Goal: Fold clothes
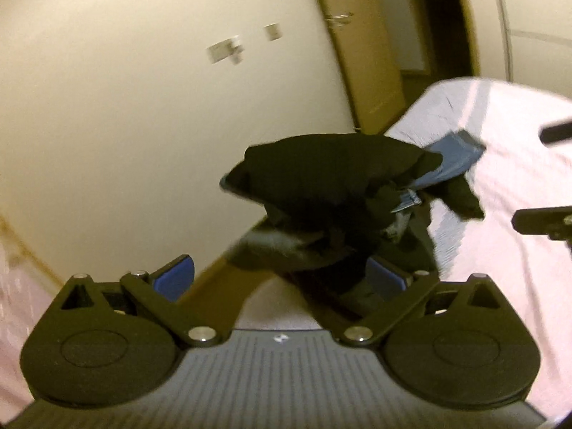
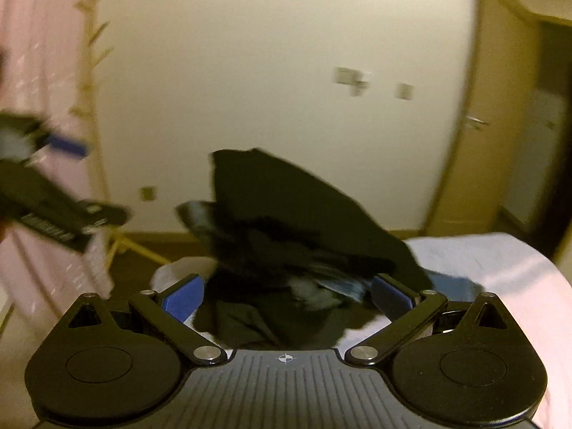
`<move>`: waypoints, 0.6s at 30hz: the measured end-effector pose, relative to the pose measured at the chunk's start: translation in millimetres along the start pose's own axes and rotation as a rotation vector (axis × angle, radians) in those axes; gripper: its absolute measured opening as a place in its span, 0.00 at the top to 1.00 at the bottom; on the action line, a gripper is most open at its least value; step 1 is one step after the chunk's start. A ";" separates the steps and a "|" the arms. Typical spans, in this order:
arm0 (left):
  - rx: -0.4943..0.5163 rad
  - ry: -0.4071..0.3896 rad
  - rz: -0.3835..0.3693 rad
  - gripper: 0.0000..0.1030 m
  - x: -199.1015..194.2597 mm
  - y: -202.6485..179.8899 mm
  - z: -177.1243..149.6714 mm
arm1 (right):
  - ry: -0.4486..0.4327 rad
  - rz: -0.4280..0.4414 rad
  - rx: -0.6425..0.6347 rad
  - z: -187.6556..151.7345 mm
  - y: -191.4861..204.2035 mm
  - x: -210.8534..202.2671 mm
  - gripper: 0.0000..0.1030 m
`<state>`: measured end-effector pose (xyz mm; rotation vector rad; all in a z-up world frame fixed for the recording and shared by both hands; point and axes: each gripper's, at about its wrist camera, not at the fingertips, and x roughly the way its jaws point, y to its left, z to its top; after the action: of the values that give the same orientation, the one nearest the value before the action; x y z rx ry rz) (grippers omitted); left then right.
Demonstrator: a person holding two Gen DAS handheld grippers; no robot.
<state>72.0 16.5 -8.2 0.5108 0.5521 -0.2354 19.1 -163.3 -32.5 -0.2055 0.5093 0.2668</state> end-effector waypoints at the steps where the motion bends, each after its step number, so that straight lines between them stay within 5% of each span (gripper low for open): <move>1: 0.040 -0.004 -0.013 0.02 12.4 3.3 1.4 | 0.003 0.018 -0.028 2.7 2.3 8.6 0.01; 9: 0.403 -0.053 -0.132 0.02 125.4 19.9 3.1 | 0.092 0.021 -0.241 15.3 27.5 112.2 0.01; 15: 0.829 -0.145 -0.185 0.04 187.8 15.8 -6.8 | 0.159 0.007 -0.445 18.7 52.3 194.3 0.01; 18: 0.911 -0.176 -0.222 0.08 208.5 19.5 -8.6 | 0.174 -0.003 -0.524 17.9 59.1 222.6 0.03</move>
<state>247.8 21.3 -122.2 1.2978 0.3021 -0.7498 196.3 -58.3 -137.0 -0.7438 0.6044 0.3785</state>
